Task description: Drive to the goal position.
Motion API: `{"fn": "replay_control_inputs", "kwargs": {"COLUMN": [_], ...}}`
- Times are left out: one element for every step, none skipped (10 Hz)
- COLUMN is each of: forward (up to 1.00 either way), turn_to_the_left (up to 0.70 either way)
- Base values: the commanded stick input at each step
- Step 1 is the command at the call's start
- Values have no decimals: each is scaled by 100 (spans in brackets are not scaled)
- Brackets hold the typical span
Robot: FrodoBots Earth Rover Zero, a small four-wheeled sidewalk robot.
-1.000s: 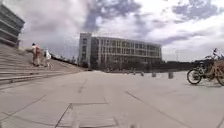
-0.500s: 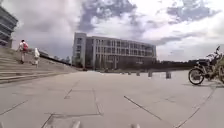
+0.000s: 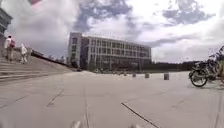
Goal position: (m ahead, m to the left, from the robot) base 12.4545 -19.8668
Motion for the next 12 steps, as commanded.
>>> {"fn": "replay_control_inputs", "kwargs": {"forward": [100, 100, 100, 100, 100, 100, 100, 100, 100, 100, 100, 100], "turn_to_the_left": [-20, -20, -20, -20, -20, -20, -20, -20, -20, -20, -20, -20]}}
